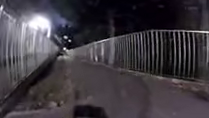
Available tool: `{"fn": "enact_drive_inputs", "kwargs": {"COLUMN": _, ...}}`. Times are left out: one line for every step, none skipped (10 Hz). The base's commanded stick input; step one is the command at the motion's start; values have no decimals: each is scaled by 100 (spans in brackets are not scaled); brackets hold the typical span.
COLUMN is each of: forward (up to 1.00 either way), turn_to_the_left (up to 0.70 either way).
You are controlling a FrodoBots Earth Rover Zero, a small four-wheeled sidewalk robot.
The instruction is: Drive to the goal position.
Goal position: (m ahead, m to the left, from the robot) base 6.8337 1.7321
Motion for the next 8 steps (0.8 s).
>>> {"fn": "enact_drive_inputs", "kwargs": {"forward": 70, "turn_to_the_left": 4}}
{"fn": "enact_drive_inputs", "kwargs": {"forward": 70, "turn_to_the_left": 21}}
{"fn": "enact_drive_inputs", "kwargs": {"forward": 70, "turn_to_the_left": 16}}
{"fn": "enact_drive_inputs", "kwargs": {"forward": 70, "turn_to_the_left": 0}}
{"fn": "enact_drive_inputs", "kwargs": {"forward": 70, "turn_to_the_left": 0}}
{"fn": "enact_drive_inputs", "kwargs": {"forward": 70, "turn_to_the_left": 0}}
{"fn": "enact_drive_inputs", "kwargs": {"forward": 70, "turn_to_the_left": 0}}
{"fn": "enact_drive_inputs", "kwargs": {"forward": 70, "turn_to_the_left": 0}}
